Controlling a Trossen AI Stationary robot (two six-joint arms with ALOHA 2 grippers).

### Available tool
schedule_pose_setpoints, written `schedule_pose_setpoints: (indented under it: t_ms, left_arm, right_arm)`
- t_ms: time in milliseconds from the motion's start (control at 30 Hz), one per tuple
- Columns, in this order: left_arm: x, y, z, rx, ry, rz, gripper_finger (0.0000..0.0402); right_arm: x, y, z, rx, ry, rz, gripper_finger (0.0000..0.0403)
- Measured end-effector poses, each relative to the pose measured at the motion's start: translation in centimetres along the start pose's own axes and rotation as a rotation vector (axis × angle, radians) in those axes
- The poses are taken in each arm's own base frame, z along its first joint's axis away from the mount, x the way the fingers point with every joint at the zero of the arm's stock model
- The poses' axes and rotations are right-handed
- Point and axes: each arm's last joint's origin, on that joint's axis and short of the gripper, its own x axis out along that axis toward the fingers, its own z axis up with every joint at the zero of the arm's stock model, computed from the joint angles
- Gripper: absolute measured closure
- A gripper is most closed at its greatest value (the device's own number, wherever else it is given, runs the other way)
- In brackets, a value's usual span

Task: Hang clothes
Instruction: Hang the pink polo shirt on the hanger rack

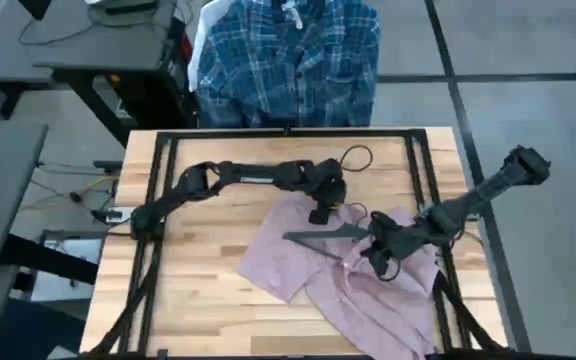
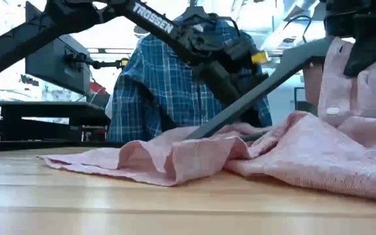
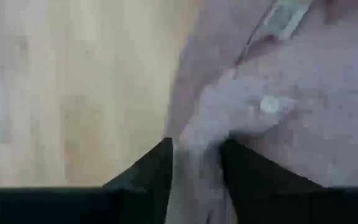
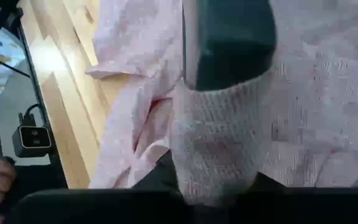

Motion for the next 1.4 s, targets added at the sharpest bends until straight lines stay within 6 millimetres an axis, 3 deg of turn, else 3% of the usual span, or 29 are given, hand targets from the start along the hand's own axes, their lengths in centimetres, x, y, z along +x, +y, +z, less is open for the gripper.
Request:
schedule_pose_setpoints:
  t_ms: [133,200,333,500,700,967,1167,1300,1400]
  left_arm:
    - [0.2,0.0,-0.3,-0.057,0.032,0.029,0.0380]
    - [-0.4,0.2,-0.2,-0.097,0.044,0.027,0.0394]
    - [-3.6,0.4,0.8,-0.145,0.080,0.019,0.0400]
    - [-8.6,0.3,2.2,-0.128,0.116,0.005,0.0401]
    - [-10.7,1.1,-1.3,-0.202,0.248,0.006,0.0401]
    - [-13.3,0.5,-4.8,-0.268,0.206,0.062,0.0401]
    - [-14.5,-2.0,-3.5,-0.262,0.168,0.103,0.0401]
    - [-17.1,-3.3,-1.4,-0.211,0.124,0.193,0.0401]
    - [-19.3,-3.6,-0.4,-0.199,0.075,0.250,0.0401]
  right_arm:
    - [0.0,-0.1,0.0,-0.013,0.006,-0.005,0.0381]
    - [0.0,-0.1,-0.1,-0.012,0.009,-0.010,0.0381]
    - [-0.7,0.2,0.2,0.021,0.002,0.011,0.0381]
    - [-4.4,1.5,1.9,-0.002,-0.068,0.048,0.0381]
    - [-8.3,0.7,2.6,-0.023,-0.114,-0.065,0.0381]
    - [-10.4,-0.4,2.7,0.050,-0.185,-0.125,0.0381]
    - [-10.2,-1.0,2.8,0.132,-0.174,-0.195,0.0381]
    - [-10.2,-1.3,2.8,0.166,-0.158,-0.215,0.0381]
    - [-10.0,-0.5,2.8,0.115,-0.112,-0.132,0.0381]
